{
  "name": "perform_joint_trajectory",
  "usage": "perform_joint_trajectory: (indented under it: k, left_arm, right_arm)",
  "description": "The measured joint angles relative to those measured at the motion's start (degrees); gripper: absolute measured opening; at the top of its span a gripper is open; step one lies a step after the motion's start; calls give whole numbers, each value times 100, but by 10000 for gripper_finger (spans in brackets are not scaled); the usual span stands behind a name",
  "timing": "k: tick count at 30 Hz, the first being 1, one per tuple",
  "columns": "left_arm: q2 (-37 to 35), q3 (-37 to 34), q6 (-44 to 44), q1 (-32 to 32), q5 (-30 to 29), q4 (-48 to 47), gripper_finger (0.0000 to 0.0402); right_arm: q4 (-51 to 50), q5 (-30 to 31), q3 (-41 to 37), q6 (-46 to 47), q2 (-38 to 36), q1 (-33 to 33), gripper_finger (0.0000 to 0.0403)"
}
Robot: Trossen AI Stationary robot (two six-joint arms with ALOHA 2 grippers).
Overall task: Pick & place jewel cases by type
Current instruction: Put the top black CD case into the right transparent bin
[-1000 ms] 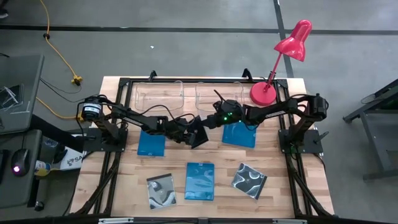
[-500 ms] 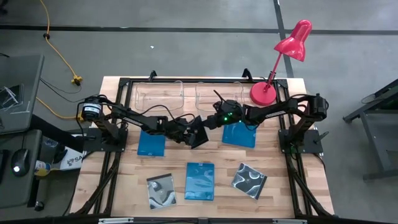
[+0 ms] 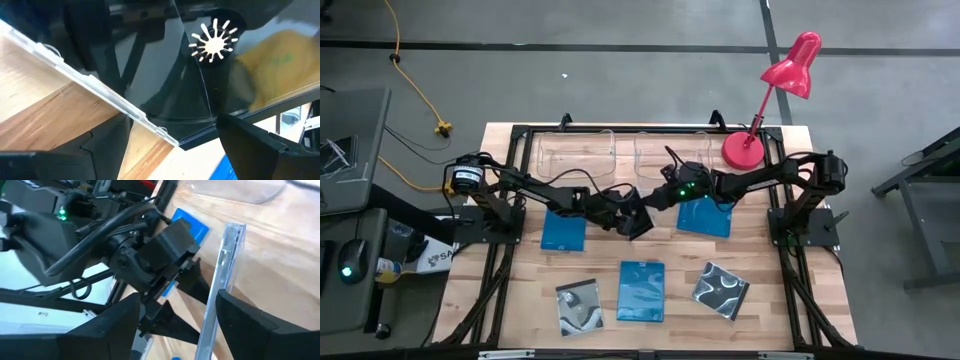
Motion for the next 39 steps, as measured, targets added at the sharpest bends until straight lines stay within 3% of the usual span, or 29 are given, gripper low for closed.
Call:
perform_joint_trajectory:
  k: [23,39]
  left_arm:
    - [24,-7,239,-59,-112,255,292]
    - [35,11,300,-339,-472,373,292]
  right_arm:
    - [-385,-4,3,-151,-9,42,245]
    - [144,-188,-4,0,10,195,246]
